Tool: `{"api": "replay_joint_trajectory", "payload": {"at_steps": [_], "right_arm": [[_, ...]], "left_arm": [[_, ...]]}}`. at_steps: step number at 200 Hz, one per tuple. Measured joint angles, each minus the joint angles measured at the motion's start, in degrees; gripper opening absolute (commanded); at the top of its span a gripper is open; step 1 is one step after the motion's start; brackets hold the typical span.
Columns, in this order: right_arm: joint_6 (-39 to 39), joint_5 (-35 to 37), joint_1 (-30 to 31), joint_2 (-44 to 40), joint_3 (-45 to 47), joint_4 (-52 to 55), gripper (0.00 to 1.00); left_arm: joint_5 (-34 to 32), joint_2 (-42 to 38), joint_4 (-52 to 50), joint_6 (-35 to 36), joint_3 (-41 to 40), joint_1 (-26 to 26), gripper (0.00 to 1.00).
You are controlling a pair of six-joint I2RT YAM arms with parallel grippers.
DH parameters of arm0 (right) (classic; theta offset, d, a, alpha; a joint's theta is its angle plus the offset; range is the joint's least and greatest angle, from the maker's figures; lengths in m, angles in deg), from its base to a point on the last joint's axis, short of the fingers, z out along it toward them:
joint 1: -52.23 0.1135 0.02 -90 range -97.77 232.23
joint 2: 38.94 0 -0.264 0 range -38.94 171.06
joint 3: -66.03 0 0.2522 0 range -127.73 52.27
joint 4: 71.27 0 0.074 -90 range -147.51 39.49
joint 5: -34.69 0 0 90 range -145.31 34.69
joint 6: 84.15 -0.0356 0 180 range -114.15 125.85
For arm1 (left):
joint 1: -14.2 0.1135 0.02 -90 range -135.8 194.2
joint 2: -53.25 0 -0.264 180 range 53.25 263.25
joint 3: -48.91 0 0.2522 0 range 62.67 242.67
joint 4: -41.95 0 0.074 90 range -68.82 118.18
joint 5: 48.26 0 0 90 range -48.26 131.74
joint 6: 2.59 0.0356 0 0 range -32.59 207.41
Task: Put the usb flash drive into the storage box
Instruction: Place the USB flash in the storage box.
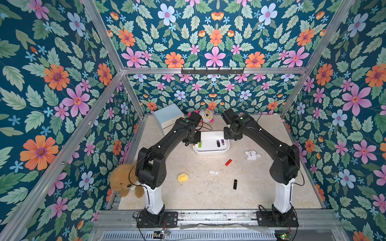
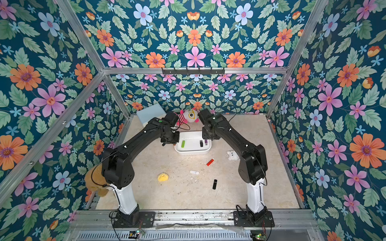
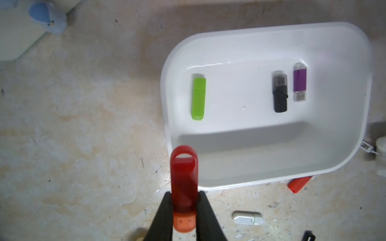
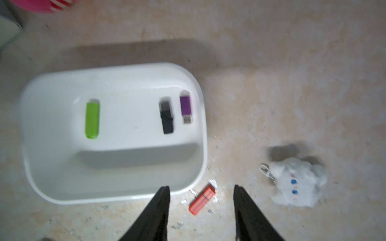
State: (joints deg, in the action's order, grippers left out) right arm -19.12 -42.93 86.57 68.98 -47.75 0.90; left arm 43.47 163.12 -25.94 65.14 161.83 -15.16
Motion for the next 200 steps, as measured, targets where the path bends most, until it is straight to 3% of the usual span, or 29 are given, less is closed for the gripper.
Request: {"api": "replay_joint_trajectory", "payload": {"at_steps": [33, 77, 152, 200], "right_arm": [[-3.76, 0.04, -0.11, -10.29, 15.13, -1.18, 0.57], [-7.74, 0.09, -0.02, -19.89, 26.6, -2.62, 0.6], [-13.53, 0.22, 0.33, -29.86, 35.69, -2.84, 0.63], [-16.09, 0.28, 3.85, -31.01, 38.53, -2.91, 0.63]], "left_arm": [[2.49, 6.51, 0.46, 1.6, 5.55, -0.04, 0.0], [4.61, 14.19, 0.52, 3.06, 12.83, -0.57, 0.0], [7.02, 21.9, 1.33, 3.82, 17.11, -0.9, 0.0], [7.08, 24.3, 2.56, 4.2, 16.7, -0.9, 0.0]]}}
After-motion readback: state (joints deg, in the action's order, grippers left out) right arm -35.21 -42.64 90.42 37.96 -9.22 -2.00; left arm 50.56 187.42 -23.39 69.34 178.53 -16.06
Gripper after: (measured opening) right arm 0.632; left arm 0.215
